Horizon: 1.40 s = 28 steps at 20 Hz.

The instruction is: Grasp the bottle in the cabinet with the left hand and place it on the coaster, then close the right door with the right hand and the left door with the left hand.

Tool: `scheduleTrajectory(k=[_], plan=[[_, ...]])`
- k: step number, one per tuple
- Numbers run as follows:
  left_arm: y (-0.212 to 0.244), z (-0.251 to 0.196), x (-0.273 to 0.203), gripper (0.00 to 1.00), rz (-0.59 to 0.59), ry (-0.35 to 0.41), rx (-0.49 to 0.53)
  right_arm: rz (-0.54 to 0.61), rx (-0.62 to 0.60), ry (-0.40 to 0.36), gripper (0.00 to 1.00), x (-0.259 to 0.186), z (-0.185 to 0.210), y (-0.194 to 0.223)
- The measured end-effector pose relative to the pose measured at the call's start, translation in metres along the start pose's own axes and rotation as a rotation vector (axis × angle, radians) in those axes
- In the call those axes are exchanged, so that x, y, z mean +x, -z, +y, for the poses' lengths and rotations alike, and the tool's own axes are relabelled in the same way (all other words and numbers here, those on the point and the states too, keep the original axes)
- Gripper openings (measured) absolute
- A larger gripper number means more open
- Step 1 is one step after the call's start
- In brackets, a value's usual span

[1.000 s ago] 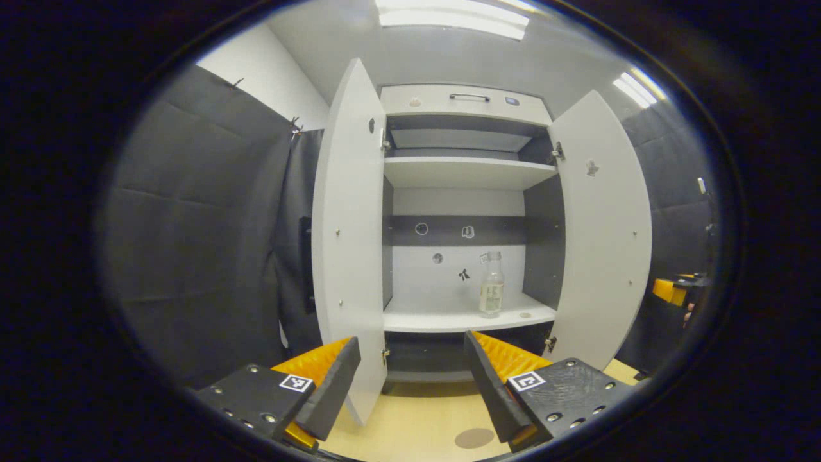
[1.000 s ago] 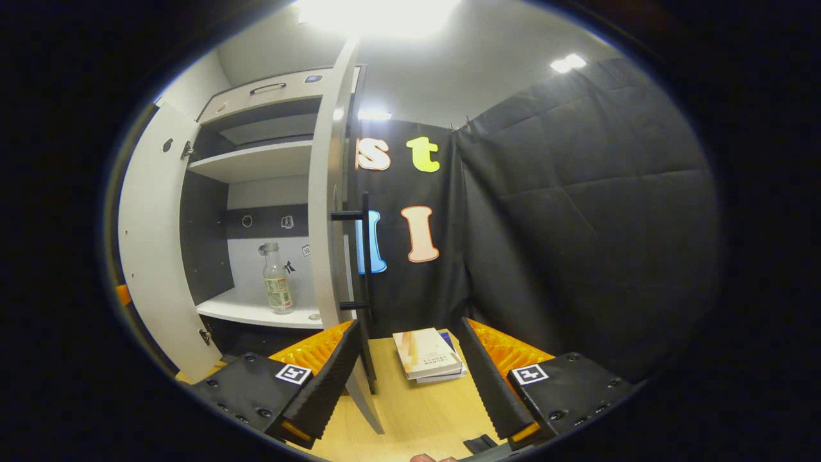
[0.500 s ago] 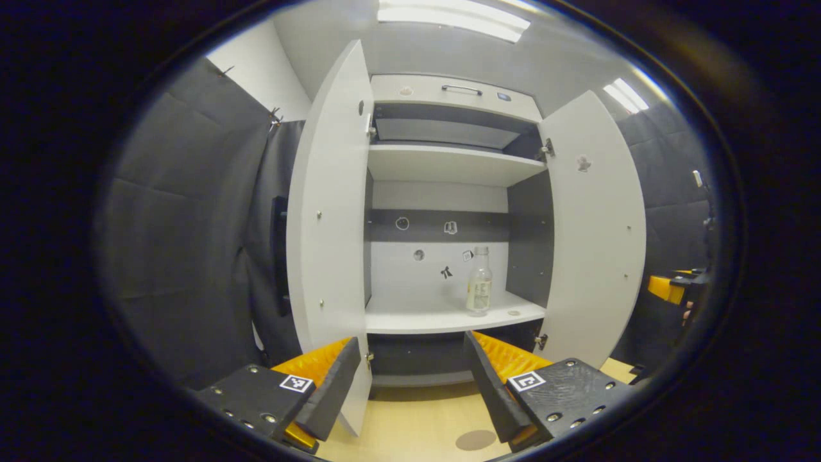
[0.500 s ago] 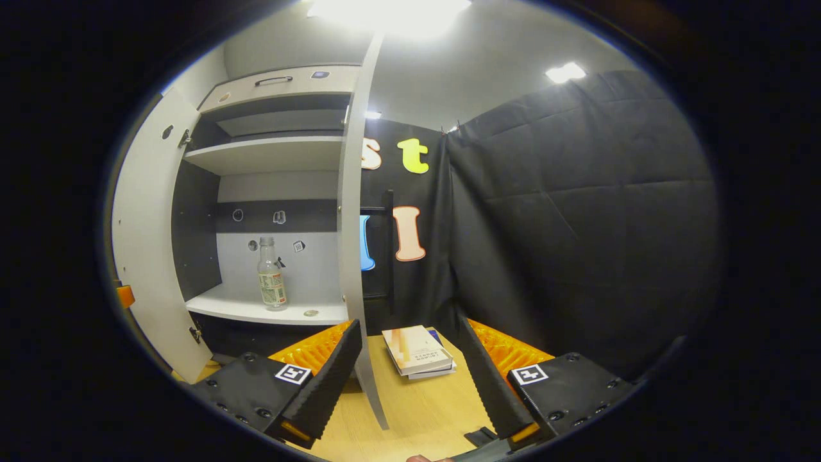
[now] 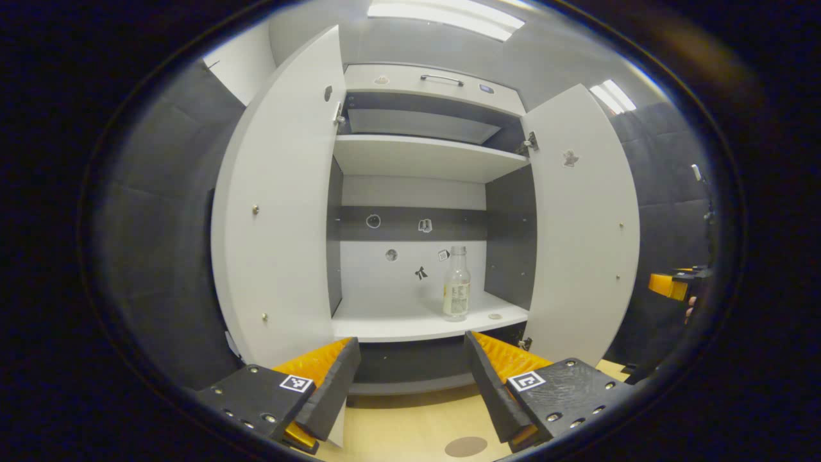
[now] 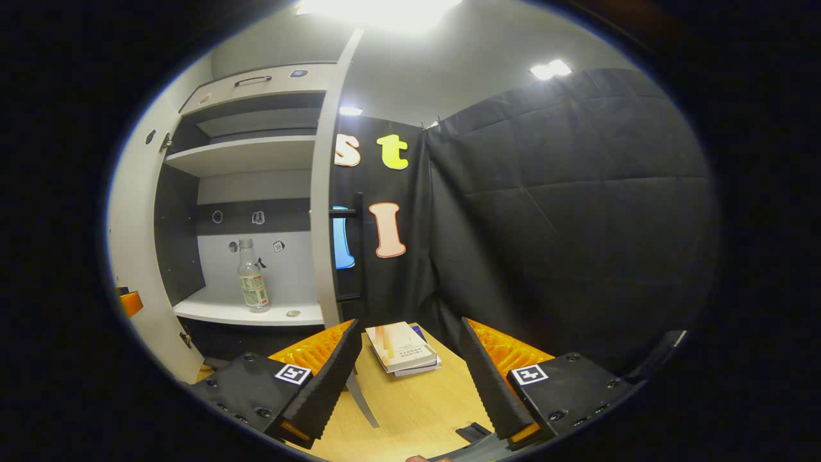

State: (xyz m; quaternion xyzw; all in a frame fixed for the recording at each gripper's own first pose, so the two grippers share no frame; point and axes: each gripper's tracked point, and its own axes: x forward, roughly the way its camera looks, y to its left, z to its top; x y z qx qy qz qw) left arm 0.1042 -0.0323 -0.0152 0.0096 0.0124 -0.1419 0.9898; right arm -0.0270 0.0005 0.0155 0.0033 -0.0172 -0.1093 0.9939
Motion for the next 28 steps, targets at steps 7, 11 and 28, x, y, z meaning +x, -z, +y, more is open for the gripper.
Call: scheduleTrajectory(k=[7, 11, 28], plan=[[-0.027, -0.023, 0.068, 0.94, 0.008, -0.004, -0.035, 0.006, 0.049, 0.035, 0.98, 0.044, -0.043, -0.001], [-0.044, -0.037, 0.115, 0.94, -0.003, 0.017, -0.045, 0.003, 0.051, 0.02, 0.96, 0.066, -0.05, -0.002], [-0.055, -0.098, 0.284, 0.94, -0.021, 0.107, -0.051, 0.054, 0.044, 0.181, 0.98, 0.053, -0.124, 0.038]])
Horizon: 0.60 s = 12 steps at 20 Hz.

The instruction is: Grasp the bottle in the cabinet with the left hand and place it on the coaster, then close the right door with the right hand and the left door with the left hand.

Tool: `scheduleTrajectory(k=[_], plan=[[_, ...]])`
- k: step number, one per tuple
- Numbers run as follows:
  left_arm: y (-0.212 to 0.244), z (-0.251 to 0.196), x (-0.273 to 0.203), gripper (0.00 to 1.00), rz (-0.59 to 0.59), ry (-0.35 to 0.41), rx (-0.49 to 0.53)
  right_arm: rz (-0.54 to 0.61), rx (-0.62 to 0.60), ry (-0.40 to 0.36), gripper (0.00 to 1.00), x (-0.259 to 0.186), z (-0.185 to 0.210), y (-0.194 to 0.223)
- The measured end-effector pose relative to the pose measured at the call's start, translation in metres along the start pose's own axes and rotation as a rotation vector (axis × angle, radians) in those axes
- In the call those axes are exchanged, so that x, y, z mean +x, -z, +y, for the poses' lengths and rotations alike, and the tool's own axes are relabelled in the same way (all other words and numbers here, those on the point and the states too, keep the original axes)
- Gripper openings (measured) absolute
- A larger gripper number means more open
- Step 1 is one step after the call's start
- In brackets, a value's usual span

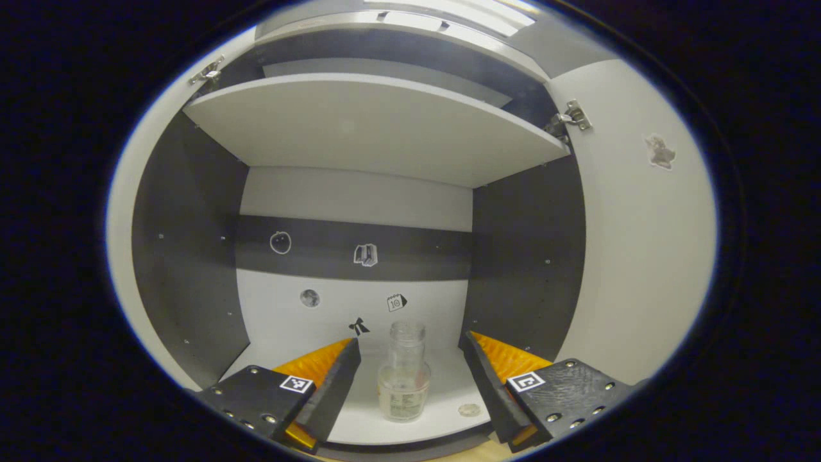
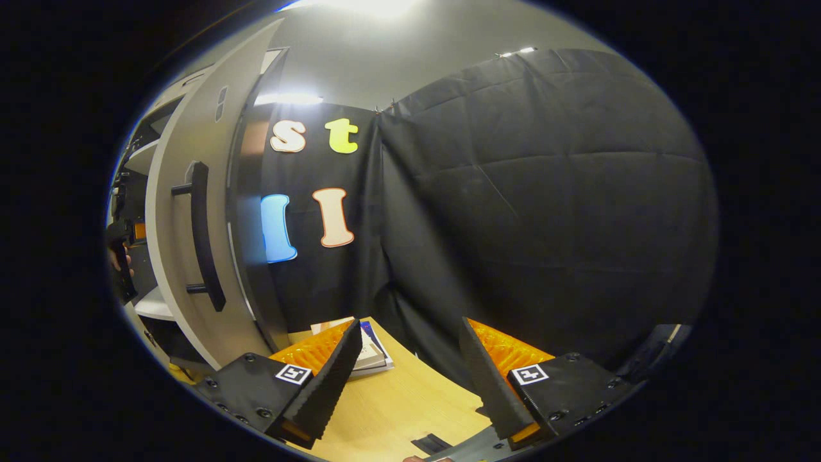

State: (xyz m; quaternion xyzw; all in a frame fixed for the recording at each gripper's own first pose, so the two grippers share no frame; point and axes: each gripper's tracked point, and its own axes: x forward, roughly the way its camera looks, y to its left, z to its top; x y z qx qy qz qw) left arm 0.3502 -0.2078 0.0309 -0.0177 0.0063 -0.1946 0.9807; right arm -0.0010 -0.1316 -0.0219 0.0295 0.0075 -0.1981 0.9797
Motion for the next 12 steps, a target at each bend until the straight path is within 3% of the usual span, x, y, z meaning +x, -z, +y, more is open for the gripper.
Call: scheduleTrajectory(k=[7, 12], plan=[[0.028, 0.015, 0.048, 0.94, 0.043, -0.03, 0.038, 0.048, 0.006, 0.027, 0.96, 0.003, -0.012, 0.013], [0.037, 0.009, 0.058, 0.91, 0.083, 0.017, 0.058, 0.072, 0.016, -0.006, 0.96, 0.02, -0.006, 0.013]])
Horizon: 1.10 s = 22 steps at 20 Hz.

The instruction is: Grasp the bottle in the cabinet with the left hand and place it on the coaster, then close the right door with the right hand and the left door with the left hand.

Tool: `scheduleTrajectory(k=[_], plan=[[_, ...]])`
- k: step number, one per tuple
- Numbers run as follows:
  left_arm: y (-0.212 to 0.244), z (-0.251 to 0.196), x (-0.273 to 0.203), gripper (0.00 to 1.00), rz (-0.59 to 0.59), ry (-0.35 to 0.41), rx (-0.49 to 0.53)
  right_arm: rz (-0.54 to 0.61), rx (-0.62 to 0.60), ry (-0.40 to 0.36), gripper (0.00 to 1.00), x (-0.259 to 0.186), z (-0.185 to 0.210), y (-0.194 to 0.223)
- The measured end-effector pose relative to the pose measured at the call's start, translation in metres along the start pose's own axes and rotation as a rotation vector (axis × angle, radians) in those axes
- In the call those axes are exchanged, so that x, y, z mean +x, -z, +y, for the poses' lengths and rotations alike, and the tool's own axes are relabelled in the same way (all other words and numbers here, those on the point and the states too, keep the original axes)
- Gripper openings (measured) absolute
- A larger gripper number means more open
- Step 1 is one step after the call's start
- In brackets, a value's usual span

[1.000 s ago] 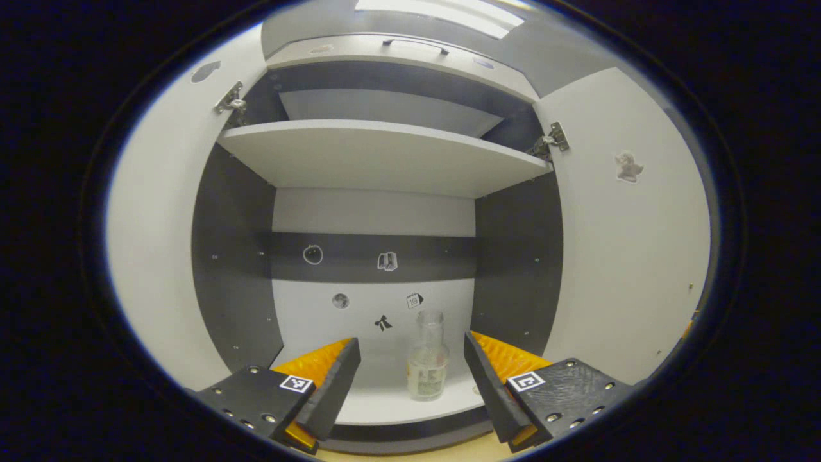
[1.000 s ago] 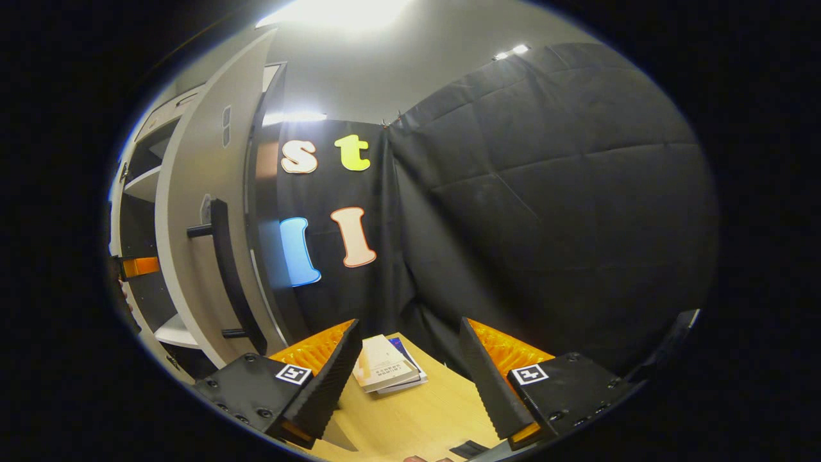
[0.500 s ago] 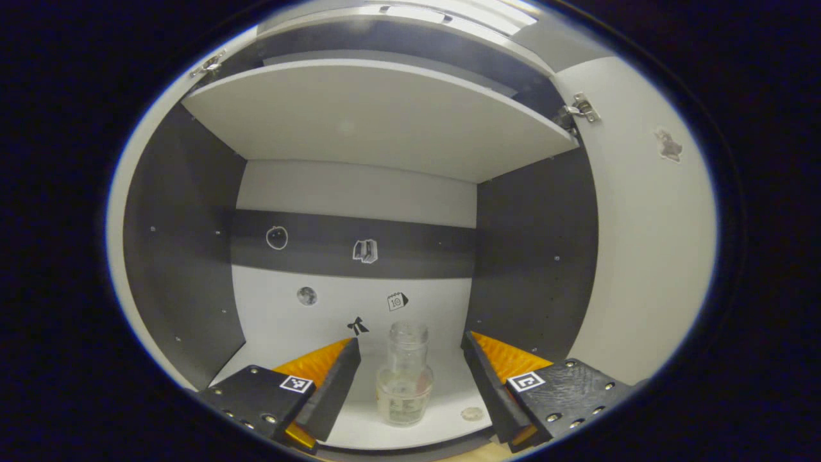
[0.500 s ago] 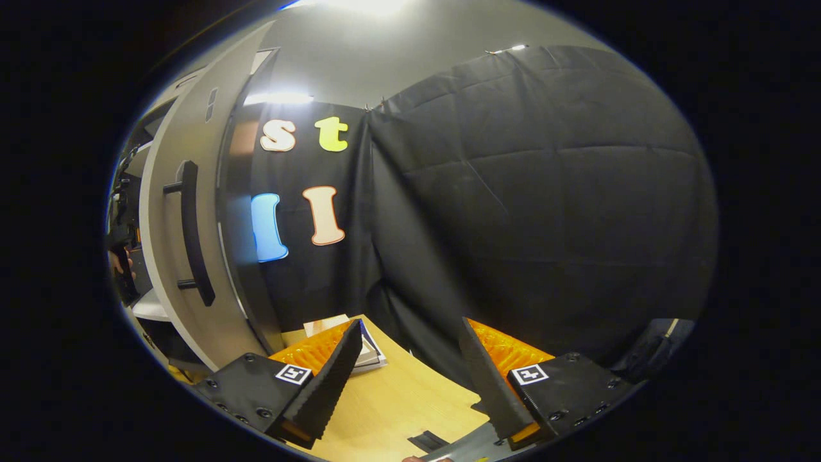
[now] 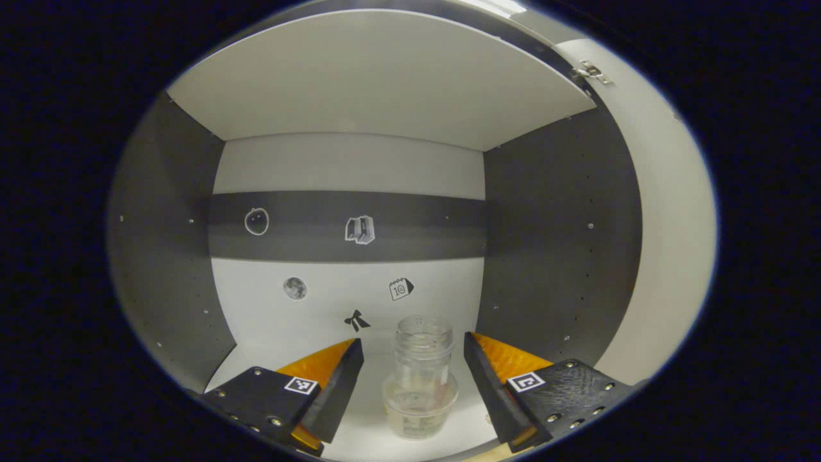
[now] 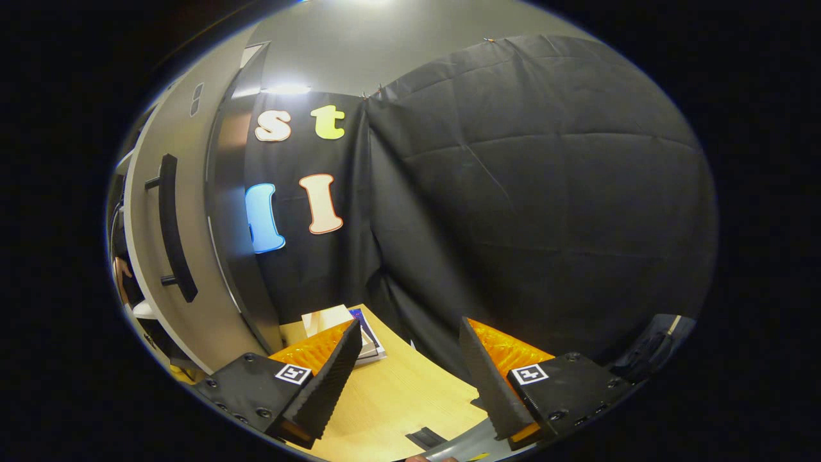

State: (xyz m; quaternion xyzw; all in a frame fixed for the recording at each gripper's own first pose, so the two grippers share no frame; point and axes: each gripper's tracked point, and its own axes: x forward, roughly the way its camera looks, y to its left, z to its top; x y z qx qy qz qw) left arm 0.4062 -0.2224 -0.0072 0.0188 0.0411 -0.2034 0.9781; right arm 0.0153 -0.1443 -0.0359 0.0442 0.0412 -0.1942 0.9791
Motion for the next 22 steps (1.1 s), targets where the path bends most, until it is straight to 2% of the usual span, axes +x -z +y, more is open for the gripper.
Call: scheduleTrajectory(k=[1, 2, 5, 7, 11, 13, 17, 22], plan=[[0.001, -0.002, 0.0, 0.89, 0.008, 0.01, 0.006, -0.002, 0.003, -0.01, 0.96, 0.003, 0.004, -0.002], [0.001, -0.006, -0.001, 0.91, 0.012, 0.022, 0.014, -0.009, 0.009, -0.019, 0.96, 0.005, 0.007, -0.006], [-0.001, -0.011, 0.007, 0.51, 0.008, 0.038, 0.046, -0.021, 0.016, -0.037, 0.96, 0.009, 0.017, -0.006], [0.0, -0.01, 0.004, 0.42, 0.019, 0.027, 0.061, -0.018, 0.02, -0.049, 0.96, 0.01, 0.022, -0.002], [-0.012, -0.026, -0.02, 0.38, 0.007, 0.073, 0.009, -0.031, 0.031, -0.052, 0.96, 0.01, 0.021, -0.007], [-0.022, -0.027, -0.037, 0.4, -0.015, 0.09, -0.009, -0.043, 0.041, -0.047, 0.96, 0.009, 0.017, -0.012], [-0.045, -0.027, -0.078, 0.38, -0.062, 0.118, 0.002, -0.065, 0.052, -0.031, 0.96, 0.002, 0.004, -0.019], [-0.064, -0.021, -0.146, 0.4, -0.119, 0.14, 0.01, -0.069, 0.083, -0.013, 0.96, -0.01, -0.005, -0.022]])
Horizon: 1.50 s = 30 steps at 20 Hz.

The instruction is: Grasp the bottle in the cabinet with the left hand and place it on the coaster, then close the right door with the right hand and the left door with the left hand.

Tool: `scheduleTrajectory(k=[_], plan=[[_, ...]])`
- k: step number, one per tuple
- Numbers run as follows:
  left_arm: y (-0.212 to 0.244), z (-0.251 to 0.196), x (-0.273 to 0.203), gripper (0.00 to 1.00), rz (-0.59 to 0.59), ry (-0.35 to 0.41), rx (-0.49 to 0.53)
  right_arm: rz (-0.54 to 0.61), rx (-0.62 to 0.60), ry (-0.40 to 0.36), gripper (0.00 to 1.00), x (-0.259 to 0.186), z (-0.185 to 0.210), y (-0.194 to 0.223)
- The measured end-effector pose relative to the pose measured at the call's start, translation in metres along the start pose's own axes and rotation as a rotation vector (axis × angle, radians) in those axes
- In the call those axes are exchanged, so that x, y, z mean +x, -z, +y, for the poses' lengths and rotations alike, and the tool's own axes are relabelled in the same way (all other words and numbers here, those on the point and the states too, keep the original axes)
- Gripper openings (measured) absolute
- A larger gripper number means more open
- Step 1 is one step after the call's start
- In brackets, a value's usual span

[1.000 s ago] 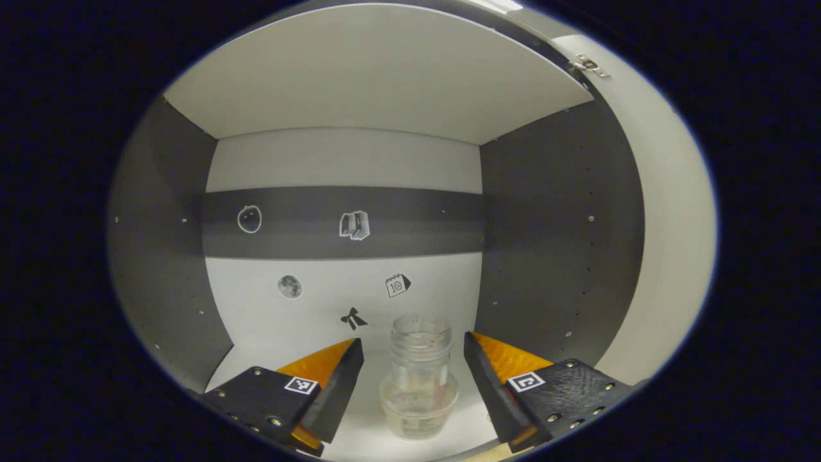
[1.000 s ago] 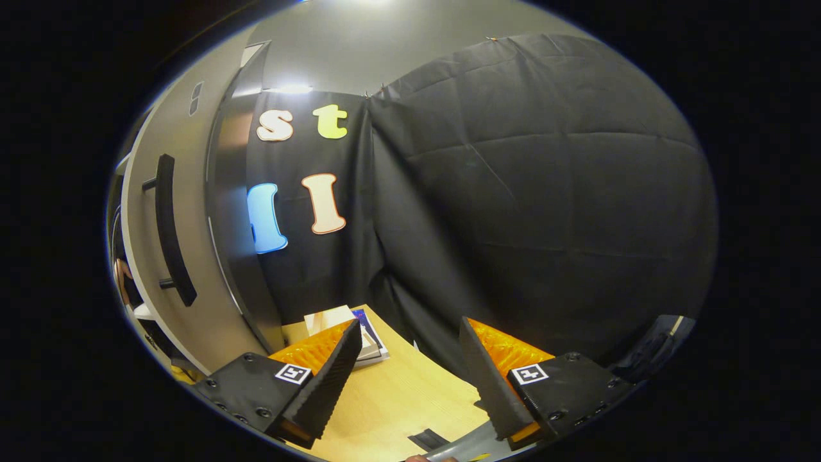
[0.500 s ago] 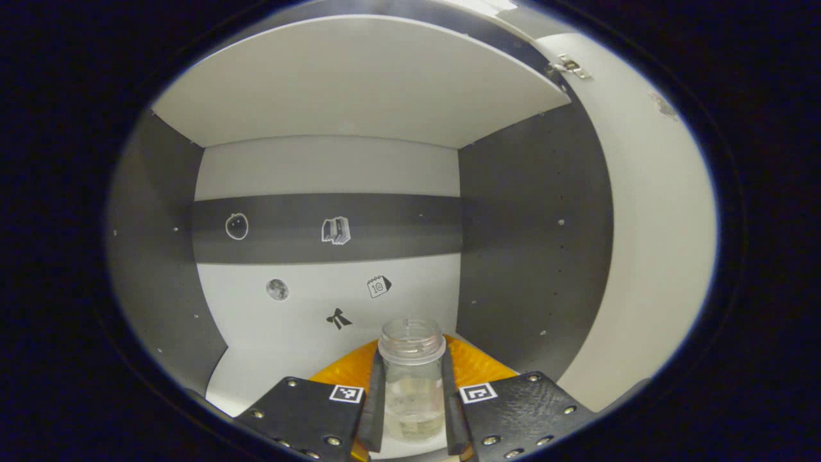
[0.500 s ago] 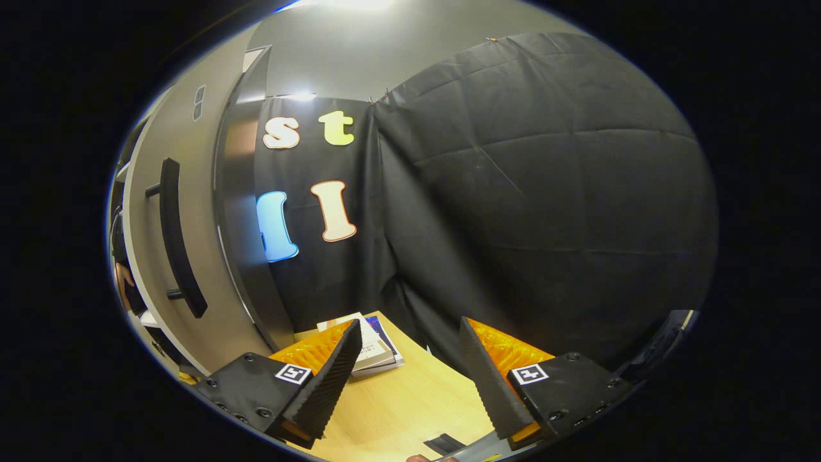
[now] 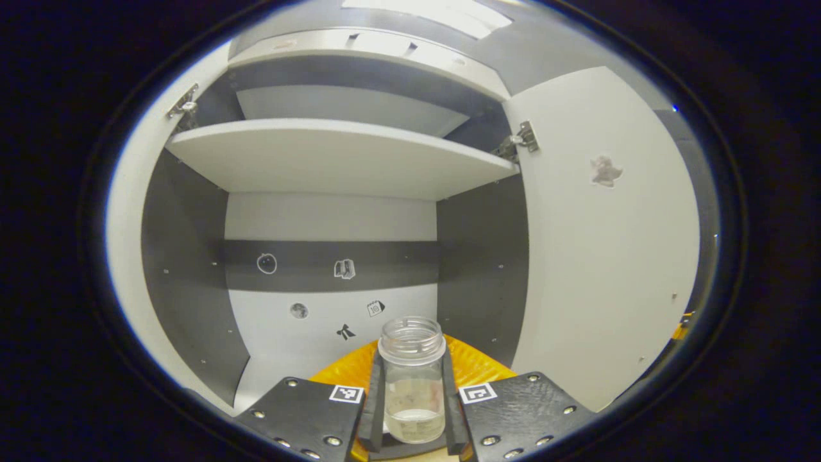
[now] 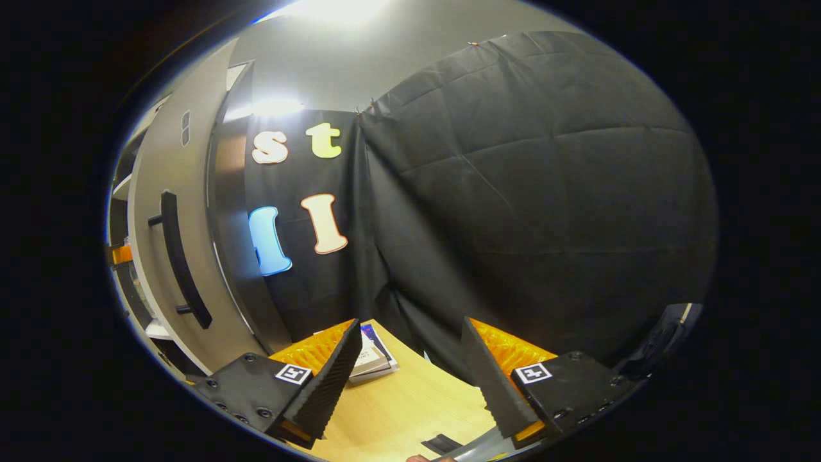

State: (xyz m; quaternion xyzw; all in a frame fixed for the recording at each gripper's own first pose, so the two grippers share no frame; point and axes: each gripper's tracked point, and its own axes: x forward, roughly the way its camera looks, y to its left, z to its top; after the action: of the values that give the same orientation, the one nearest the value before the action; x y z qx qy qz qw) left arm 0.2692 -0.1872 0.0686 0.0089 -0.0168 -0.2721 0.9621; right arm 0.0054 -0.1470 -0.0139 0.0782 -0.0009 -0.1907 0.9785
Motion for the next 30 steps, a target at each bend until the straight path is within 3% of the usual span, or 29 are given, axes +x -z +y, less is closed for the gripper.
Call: scheduleTrajectory(k=[4, 7, 9, 15, 16, 20, 23, 27, 28, 30], plan=[[0.005, 0.005, -0.05, 0.4, -0.016, 0.001, 0.026, -0.019, -0.004, 0.012, 0.99, -0.01, 0.002, -0.005], [0.022, 0.008, -0.081, 0.38, -0.001, 0.01, -0.004, -0.033, -0.006, 0.003, 1.0, -0.015, 0.009, -0.011], [0.036, 0.0, -0.1, 0.39, 0.011, 0.067, -0.037, -0.057, -0.019, -0.002, 0.99, -0.02, 0.015, -0.017], [0.094, 0.01, -0.148, 0.4, 0.019, 0.082, -0.098, -0.064, -0.033, -0.025, 0.96, -0.032, 0.038, -0.014], [0.108, 0.011, -0.154, 0.39, 0.029, 0.085, -0.102, -0.068, -0.044, -0.024, 1.0, -0.035, 0.041, -0.013], [0.152, 0.005, -0.168, 0.4, 0.031, 0.111, -0.133, -0.07, -0.074, -0.043, 0.96, -0.048, 0.059, -0.009], [0.184, -0.009, -0.168, 0.4, 0.041, 0.144, -0.137, -0.075, -0.046, -0.027, 1.0, -0.059, 0.057, -0.012], [0.233, -0.045, -0.171, 0.39, 0.056, 0.232, -0.105, -0.067, 0.0, -0.045, 0.96, -0.072, 0.058, -0.008], [0.246, -0.055, -0.173, 0.39, 0.065, 0.256, -0.096, -0.08, 0.004, -0.038, 1.0, -0.074, 0.055, -0.014], [0.272, -0.07, -0.175, 0.4, 0.091, 0.28, -0.078, -0.087, -0.001, -0.015, 0.96, -0.078, 0.046, -0.015]])
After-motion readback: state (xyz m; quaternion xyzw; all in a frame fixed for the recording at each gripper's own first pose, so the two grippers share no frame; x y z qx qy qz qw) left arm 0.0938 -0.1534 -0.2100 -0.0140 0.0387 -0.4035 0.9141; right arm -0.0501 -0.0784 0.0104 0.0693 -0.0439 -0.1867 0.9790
